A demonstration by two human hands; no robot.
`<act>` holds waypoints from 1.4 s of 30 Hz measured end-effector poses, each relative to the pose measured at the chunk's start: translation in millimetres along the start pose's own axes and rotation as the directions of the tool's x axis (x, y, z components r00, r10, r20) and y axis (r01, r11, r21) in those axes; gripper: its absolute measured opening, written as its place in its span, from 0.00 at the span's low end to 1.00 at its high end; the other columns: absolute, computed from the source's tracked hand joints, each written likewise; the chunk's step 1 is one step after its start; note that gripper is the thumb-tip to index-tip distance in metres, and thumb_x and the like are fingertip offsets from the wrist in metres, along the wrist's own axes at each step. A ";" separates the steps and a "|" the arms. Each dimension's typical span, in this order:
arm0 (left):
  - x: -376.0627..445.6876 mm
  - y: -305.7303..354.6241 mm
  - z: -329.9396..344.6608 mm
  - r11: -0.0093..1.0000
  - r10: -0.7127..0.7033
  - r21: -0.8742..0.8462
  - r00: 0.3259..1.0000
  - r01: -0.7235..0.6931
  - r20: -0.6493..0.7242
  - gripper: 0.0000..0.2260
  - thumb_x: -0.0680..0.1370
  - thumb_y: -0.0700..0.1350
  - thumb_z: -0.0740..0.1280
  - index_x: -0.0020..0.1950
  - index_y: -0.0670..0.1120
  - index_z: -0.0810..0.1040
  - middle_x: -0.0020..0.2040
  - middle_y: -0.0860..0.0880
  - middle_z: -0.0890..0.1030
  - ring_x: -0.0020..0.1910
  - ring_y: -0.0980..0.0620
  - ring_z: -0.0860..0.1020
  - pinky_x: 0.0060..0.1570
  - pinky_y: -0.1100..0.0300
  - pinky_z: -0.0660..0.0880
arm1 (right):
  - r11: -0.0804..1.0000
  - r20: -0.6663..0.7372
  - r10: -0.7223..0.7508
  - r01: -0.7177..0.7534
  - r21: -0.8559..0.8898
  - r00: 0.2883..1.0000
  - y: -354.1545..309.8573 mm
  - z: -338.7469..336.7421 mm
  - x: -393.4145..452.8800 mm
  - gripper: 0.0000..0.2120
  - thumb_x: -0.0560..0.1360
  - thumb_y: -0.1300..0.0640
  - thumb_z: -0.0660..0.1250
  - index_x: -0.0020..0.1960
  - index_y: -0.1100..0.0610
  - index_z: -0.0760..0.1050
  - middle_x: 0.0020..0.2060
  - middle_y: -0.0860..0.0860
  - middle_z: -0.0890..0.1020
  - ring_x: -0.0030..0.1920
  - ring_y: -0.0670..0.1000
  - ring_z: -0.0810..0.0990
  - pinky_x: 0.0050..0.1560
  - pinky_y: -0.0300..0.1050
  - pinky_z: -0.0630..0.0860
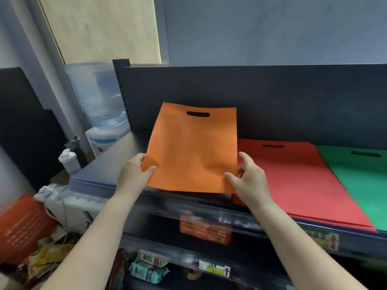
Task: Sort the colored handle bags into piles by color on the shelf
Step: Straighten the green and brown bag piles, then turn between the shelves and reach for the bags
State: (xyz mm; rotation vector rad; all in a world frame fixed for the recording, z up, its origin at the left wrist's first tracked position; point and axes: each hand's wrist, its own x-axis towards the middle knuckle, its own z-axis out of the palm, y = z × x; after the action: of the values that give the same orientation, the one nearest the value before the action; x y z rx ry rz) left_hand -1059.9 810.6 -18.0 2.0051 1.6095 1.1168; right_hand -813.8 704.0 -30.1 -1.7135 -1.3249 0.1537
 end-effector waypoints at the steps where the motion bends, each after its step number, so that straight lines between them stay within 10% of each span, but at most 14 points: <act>1: 3.9 -8.1 -1.1 1.000 0.000 0.022 1.000 -0.001 0.025 0.11 0.76 0.43 0.69 0.57 0.46 0.77 0.58 0.44 0.80 0.58 0.44 0.76 0.50 0.59 0.68 | 0.996 0.018 0.020 -0.019 -0.090 1.000 -2.8 5.7 0.1 0.32 0.74 0.55 0.71 0.73 0.57 0.62 0.40 0.45 0.75 0.42 0.49 0.75 0.39 0.44 0.74; 7: 18.1 -36.3 -0.5 0.991 -0.034 0.132 0.985 0.012 0.167 0.15 0.75 0.46 0.70 0.60 0.45 0.76 0.59 0.45 0.79 0.57 0.45 0.76 0.47 0.60 0.66 | 0.839 0.169 0.106 0.002 -0.544 0.980 -15.4 23.1 -0.8 0.17 0.78 0.48 0.63 0.63 0.55 0.73 0.55 0.51 0.80 0.55 0.55 0.77 0.43 0.46 0.73; 11: 23.0 -42.8 2.8 0.986 -0.010 0.163 0.972 -0.030 0.235 0.17 0.74 0.50 0.70 0.61 0.46 0.75 0.57 0.47 0.79 0.47 0.52 0.73 0.45 0.58 0.68 | 0.816 0.118 0.164 -0.067 -0.574 0.979 -13.3 20.5 -1.8 0.15 0.77 0.49 0.62 0.60 0.56 0.75 0.55 0.52 0.80 0.56 0.56 0.77 0.45 0.47 0.74; 15: 24.0 -37.3 7.2 0.954 -0.051 0.299 0.969 -0.025 0.242 0.26 0.73 0.54 0.70 0.67 0.45 0.71 0.61 0.45 0.74 0.59 0.45 0.73 0.56 0.50 0.72 | 0.829 0.089 0.185 -0.107 -0.549 0.979 -9.4 12.1 -5.2 0.17 0.77 0.53 0.61 0.64 0.55 0.75 0.59 0.52 0.78 0.58 0.56 0.76 0.49 0.48 0.74; 22: 18.2 31.7 34.1 0.884 0.286 0.323 0.937 -0.338 0.198 0.22 0.76 0.53 0.66 0.67 0.45 0.71 0.63 0.44 0.74 0.61 0.42 0.71 0.56 0.49 0.69 | 0.815 0.022 0.074 -0.048 -0.578 0.997 -3.9 -44.9 -6.8 0.21 0.77 0.53 0.62 0.69 0.52 0.70 0.56 0.51 0.74 0.58 0.54 0.73 0.49 0.46 0.72; 32: -64.5 256.6 149.8 0.591 0.720 0.169 0.611 -0.789 0.329 0.22 0.76 0.58 0.63 0.67 0.48 0.70 0.62 0.49 0.74 0.60 0.46 0.72 0.53 0.53 0.67 | 0.475 -0.196 0.199 -0.269 -0.838 0.960 52.1 -249.3 -70.6 0.25 0.78 0.44 0.59 0.71 0.54 0.65 0.64 0.52 0.72 0.63 0.55 0.71 0.58 0.49 0.69; 42: -247.3 467.5 262.1 0.321 0.898 -0.111 0.264 -0.941 0.352 0.22 0.76 0.58 0.62 0.67 0.49 0.69 0.64 0.50 0.73 0.63 0.46 0.70 0.57 0.53 0.65 | 0.156 -0.521 0.328 -0.589 -0.793 0.788 120.7 -473.6 -212.6 0.23 0.78 0.43 0.58 0.70 0.53 0.65 0.65 0.52 0.72 0.64 0.56 0.70 0.60 0.52 0.67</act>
State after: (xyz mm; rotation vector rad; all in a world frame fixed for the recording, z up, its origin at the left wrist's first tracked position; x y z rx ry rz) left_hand -566.1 493.3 44.6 3.1096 0.1079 0.8016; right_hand -537.1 257.2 58.6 -3.0430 -0.5549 -0.6301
